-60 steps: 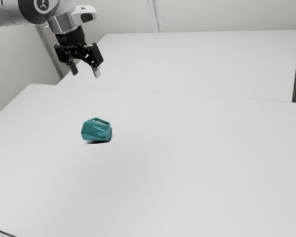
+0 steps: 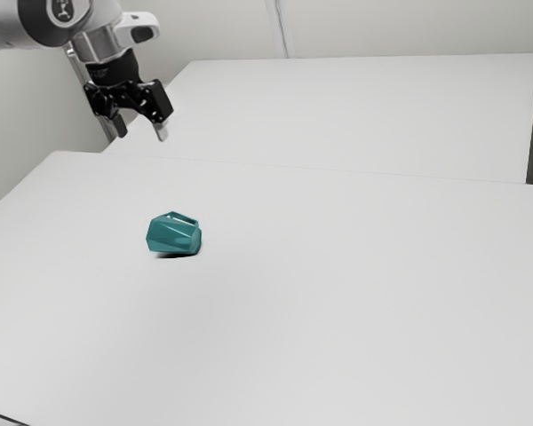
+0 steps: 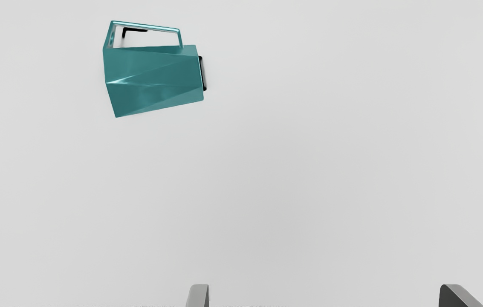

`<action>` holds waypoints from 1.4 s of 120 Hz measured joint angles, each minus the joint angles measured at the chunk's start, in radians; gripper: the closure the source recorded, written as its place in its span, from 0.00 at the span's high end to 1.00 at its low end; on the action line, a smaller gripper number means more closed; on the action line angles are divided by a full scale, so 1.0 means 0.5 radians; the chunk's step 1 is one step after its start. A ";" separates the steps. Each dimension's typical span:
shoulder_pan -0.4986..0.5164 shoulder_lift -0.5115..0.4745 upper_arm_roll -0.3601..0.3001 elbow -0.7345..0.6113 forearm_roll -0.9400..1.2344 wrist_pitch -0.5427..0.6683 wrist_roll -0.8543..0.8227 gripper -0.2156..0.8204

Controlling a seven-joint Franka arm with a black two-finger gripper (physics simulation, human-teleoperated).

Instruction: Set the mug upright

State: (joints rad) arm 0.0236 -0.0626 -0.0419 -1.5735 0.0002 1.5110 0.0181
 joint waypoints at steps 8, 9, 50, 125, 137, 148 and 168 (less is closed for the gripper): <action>0.055 0.000 -0.001 -0.010 0.002 0.006 0.002 0.77; 0.063 0.000 -0.001 -0.012 0.002 0.006 0.002 0.77; 0.338 -0.004 0.006 -0.162 -0.070 0.133 0.076 0.77; 0.860 0.028 0.010 -0.719 -0.872 0.723 0.639 0.77; 0.907 0.064 0.011 -0.794 -1.055 0.796 0.772 0.77; 0.927 0.141 0.022 -0.845 -1.236 0.870 0.903 0.77; 0.961 0.272 0.041 -0.902 -1.567 0.951 1.167 0.77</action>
State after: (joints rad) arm 0.5042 0.0735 -0.0217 -2.0246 -0.7835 1.9866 0.6018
